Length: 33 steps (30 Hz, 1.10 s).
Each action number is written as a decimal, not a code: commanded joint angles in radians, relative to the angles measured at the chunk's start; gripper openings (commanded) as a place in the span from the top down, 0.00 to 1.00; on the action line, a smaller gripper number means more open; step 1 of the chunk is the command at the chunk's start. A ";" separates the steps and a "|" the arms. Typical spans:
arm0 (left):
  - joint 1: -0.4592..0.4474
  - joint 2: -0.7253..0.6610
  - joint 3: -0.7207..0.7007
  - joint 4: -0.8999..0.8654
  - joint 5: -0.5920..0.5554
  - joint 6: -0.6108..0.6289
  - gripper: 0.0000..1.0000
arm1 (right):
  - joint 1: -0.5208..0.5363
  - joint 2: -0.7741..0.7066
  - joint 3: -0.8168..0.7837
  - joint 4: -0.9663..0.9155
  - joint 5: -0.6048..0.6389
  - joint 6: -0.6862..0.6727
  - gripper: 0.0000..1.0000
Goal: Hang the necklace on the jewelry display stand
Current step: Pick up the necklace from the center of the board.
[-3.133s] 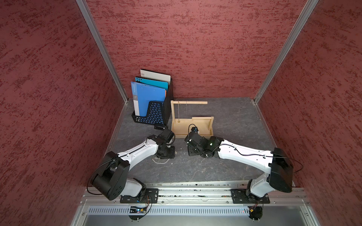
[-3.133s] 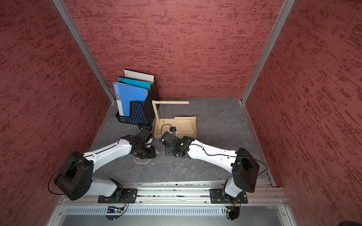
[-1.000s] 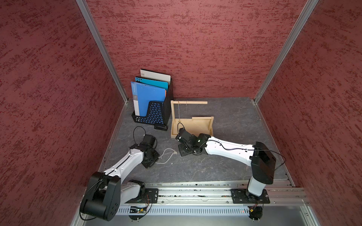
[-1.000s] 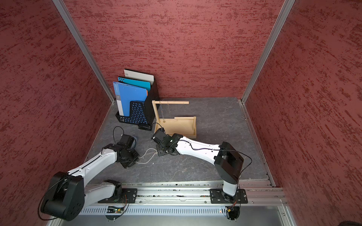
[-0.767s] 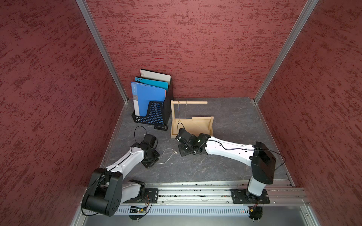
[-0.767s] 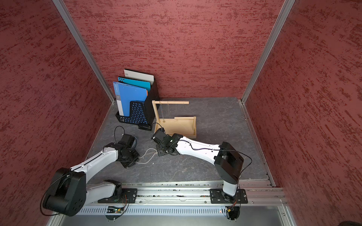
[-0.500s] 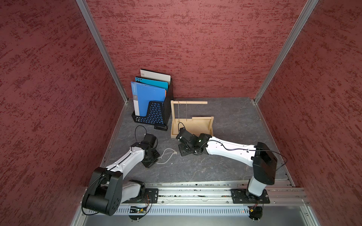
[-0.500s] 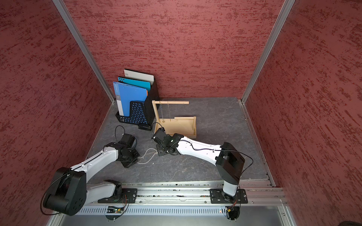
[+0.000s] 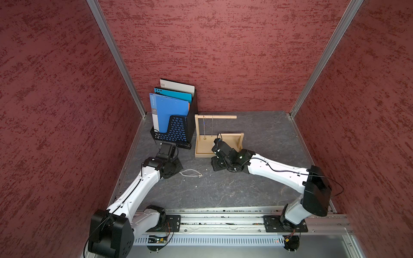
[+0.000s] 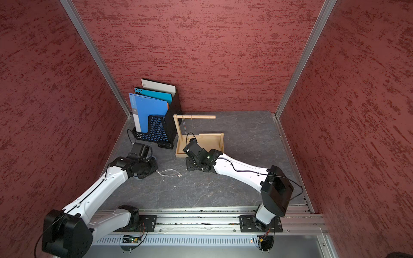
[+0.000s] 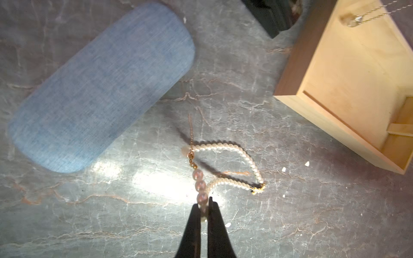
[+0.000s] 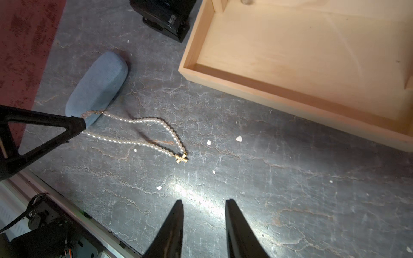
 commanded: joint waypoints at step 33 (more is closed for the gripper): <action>-0.114 -0.020 0.461 0.057 0.614 0.338 1.00 | -0.023 -0.204 -0.262 0.588 -0.143 -0.101 0.48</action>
